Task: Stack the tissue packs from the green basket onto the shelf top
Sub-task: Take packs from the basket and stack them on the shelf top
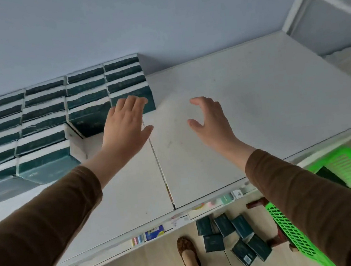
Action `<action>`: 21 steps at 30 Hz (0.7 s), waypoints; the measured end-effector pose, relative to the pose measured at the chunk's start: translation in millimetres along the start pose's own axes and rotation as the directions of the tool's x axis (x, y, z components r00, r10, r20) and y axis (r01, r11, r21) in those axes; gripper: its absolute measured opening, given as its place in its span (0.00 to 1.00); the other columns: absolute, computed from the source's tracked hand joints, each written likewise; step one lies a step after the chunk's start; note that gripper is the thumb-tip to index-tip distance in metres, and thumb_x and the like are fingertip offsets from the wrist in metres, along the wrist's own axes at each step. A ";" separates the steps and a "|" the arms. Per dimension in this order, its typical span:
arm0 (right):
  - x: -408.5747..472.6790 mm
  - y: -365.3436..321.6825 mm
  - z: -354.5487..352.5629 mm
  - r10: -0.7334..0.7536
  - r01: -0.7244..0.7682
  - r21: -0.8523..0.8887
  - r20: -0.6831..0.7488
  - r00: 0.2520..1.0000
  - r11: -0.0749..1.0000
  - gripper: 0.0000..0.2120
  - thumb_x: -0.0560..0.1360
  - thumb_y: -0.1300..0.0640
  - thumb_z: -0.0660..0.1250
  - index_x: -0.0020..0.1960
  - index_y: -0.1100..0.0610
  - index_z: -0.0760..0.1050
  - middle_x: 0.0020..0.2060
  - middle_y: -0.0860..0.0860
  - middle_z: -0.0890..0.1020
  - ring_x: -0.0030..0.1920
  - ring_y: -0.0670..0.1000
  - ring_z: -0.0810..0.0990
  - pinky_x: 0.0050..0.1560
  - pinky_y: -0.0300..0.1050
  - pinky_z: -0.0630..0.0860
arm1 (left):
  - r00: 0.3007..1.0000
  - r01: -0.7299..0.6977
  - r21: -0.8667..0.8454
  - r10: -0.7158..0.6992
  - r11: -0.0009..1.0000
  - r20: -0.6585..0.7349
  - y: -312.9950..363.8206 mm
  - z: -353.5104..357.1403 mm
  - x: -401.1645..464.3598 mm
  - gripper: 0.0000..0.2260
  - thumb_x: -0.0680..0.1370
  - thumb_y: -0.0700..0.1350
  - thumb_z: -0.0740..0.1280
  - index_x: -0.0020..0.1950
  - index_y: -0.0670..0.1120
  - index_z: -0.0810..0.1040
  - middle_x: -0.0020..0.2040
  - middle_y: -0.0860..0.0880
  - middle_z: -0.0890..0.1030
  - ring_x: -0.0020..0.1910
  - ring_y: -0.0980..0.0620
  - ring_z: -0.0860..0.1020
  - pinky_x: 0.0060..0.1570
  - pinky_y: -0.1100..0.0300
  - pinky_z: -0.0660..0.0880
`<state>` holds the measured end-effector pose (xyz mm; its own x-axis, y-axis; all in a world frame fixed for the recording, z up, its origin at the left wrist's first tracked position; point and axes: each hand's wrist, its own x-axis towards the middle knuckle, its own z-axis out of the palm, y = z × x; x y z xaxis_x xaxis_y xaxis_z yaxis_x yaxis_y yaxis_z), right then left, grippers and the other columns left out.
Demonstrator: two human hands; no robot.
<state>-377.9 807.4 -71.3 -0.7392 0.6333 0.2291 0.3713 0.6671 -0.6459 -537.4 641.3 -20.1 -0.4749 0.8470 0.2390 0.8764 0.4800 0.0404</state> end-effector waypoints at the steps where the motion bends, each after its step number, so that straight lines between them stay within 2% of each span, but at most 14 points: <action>1: -19.0 5.2 -15.1 -0.009 0.008 -0.027 -0.031 0.999 1.000 0.22 0.77 0.57 0.67 0.70 0.56 0.69 0.65 0.52 0.75 0.64 0.54 0.69 0.63 0.46 0.68 | 1.000 -0.025 -0.031 0.025 0.999 0.001 20.0 1.0 -5.8 0.27 0.75 0.54 0.70 0.71 0.48 0.67 0.64 0.48 0.72 0.63 0.45 0.70 0.65 0.48 0.68; 6: -130.8 44.0 -85.7 0.020 -0.041 -0.107 -0.189 0.982 0.993 0.17 0.76 0.60 0.67 0.64 0.55 0.73 0.60 0.50 0.75 0.61 0.52 0.70 0.61 0.44 0.68 | 0.987 -0.159 -0.145 0.156 0.977 -0.034 124.7 9.4 -52.2 0.25 0.76 0.54 0.69 0.70 0.49 0.68 0.66 0.48 0.72 0.65 0.45 0.69 0.64 0.48 0.69; 11: -232.9 115.5 -146.0 0.191 -0.229 -0.165 -0.220 0.957 0.959 0.13 0.76 0.61 0.67 0.60 0.55 0.74 0.57 0.49 0.76 0.60 0.51 0.72 0.62 0.51 0.71 | 0.935 -0.355 -0.233 0.342 0.906 -0.092 238.3 19.0 -99.5 0.23 0.74 0.52 0.70 0.67 0.49 0.72 0.65 0.49 0.73 0.64 0.46 0.69 0.61 0.50 0.68; 13: -264.2 150.4 -166.7 0.270 -0.311 -0.188 -0.212 0.939 0.932 0.13 0.77 0.60 0.68 0.60 0.54 0.74 0.56 0.49 0.76 0.59 0.51 0.71 0.63 0.50 0.70 | 0.912 -0.409 -0.272 0.403 0.871 -0.080 282.6 29.7 -110.7 0.22 0.74 0.51 0.70 0.67 0.49 0.73 0.65 0.50 0.74 0.64 0.46 0.69 0.61 0.51 0.68; 18: -313.6 247.5 -207.1 0.500 -0.528 -0.148 -0.189 0.845 0.836 0.12 0.77 0.59 0.67 0.60 0.55 0.75 0.56 0.50 0.77 0.59 0.53 0.72 0.60 0.47 0.70 | 0.879 -0.429 -0.340 0.474 0.837 0.059 381.8 76.3 -121.1 0.23 0.74 0.51 0.72 0.67 0.48 0.74 0.65 0.49 0.75 0.66 0.44 0.70 0.63 0.47 0.69; 21: -332.6 315.2 -225.2 0.612 -0.630 -0.107 -0.164 0.774 0.769 0.13 0.77 0.61 0.67 0.61 0.56 0.76 0.55 0.52 0.77 0.58 0.55 0.74 0.61 0.50 0.72 | 0.846 -0.405 -0.352 0.492 0.844 0.207 441.5 121.5 -114.7 0.23 0.76 0.51 0.68 0.71 0.49 0.71 0.68 0.50 0.72 0.69 0.47 0.67 0.67 0.51 0.63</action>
<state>111.4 895.4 -187.1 -0.2529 0.9625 -0.0982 0.8114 0.1558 -0.5633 -105.8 783.9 -147.5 0.0129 0.9997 0.0207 0.9601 -0.0182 0.2790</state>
